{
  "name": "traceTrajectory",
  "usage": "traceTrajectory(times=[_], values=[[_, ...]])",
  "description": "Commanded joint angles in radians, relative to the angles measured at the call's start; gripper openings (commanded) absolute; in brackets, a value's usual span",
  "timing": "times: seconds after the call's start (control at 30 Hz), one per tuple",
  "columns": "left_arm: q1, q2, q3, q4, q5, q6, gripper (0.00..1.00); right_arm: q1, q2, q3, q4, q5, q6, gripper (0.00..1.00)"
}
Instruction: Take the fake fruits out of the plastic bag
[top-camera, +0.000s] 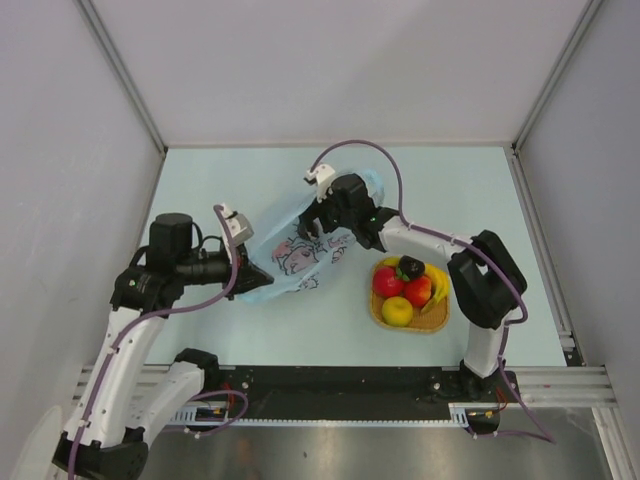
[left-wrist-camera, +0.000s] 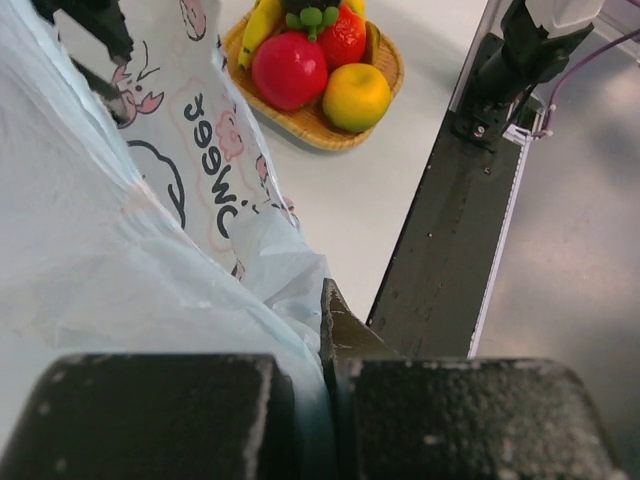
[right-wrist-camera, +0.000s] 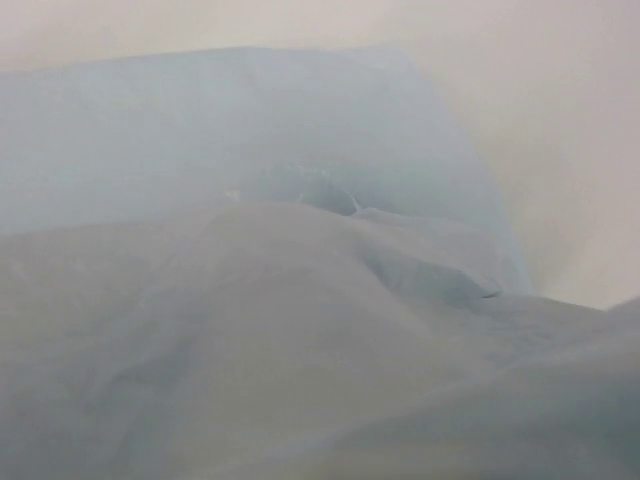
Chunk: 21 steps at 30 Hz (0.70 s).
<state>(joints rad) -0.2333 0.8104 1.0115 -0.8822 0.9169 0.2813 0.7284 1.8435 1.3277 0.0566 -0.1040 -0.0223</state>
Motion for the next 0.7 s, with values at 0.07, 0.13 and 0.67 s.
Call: traceTrajectory(times=[0.07,0.13,0.67], values=[[0.009,0.05,-0.031,0.023,0.033,0.035,0.01,0.042,0.098,0.044,0.068,0.059,-0.067,1.0],[0.009,0.064,-0.031,0.029,0.037,0.036,0.01,0.045,0.134,0.063,0.075,0.052,-0.073,1.0],[0.006,0.102,-0.037,0.042,0.063,0.018,0.0,0.048,0.442,0.37,0.052,0.19,-0.113,1.0]])
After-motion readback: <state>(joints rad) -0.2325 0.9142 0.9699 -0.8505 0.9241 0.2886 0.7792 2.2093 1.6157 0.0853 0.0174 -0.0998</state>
